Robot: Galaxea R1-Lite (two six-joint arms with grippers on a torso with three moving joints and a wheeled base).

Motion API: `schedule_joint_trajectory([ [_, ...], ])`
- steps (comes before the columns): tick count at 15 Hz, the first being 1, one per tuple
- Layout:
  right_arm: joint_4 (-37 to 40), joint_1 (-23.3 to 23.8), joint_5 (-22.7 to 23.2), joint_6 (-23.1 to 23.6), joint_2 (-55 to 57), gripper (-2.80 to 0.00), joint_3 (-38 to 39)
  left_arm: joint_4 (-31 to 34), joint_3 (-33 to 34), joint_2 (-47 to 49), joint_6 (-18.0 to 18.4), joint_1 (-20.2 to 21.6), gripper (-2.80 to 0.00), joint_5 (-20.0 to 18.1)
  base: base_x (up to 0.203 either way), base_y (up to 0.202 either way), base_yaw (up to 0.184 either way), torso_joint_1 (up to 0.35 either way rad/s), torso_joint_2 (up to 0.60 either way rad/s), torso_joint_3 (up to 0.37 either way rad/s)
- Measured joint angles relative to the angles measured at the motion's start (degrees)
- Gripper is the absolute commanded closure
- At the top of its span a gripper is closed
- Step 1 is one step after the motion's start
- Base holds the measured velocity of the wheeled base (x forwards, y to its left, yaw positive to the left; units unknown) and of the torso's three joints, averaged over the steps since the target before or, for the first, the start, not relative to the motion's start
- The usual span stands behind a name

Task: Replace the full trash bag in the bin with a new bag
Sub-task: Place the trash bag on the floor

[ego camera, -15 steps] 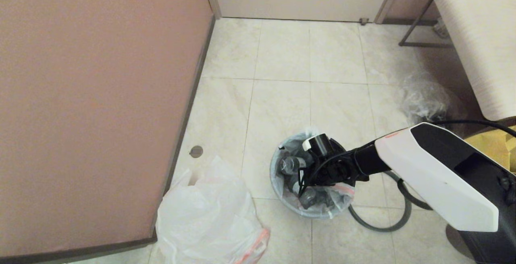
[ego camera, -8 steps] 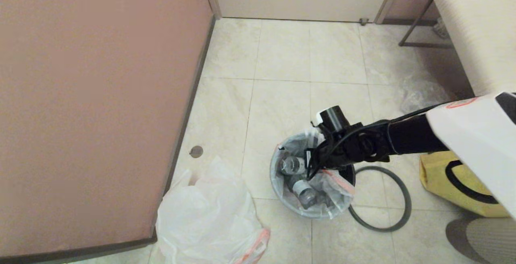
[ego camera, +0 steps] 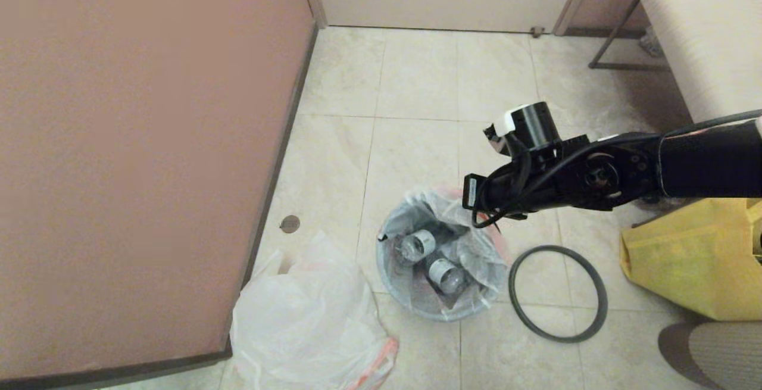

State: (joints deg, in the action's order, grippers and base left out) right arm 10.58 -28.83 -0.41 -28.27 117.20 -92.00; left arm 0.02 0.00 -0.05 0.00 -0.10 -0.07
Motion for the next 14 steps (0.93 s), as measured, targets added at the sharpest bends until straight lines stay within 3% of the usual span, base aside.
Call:
schedule_joint_trajectory([
  [5,-3.89,1.42,-1.22,0.02,5.89,0.00,-0.76,-0.02,0.00,0.00,0.00,0.00,0.00,-0.02,0.000,0.000,0.000,0.000,0.00,0.000],
  [10,-8.22,-1.28,-3.19,0.01,12.80,0.00,5.99,-0.02,0.00,0.00,0.00,0.00,0.00,0.00,0.000,0.000,0.000,0.000,0.00,0.000],
  [14,-8.90,-2.62,-6.49,0.20,17.79,0.00,4.84,-0.02,0.00,0.00,0.01,0.00,0.00,0.02,0.000,0.000,0.000,0.000,0.00,0.000],
])
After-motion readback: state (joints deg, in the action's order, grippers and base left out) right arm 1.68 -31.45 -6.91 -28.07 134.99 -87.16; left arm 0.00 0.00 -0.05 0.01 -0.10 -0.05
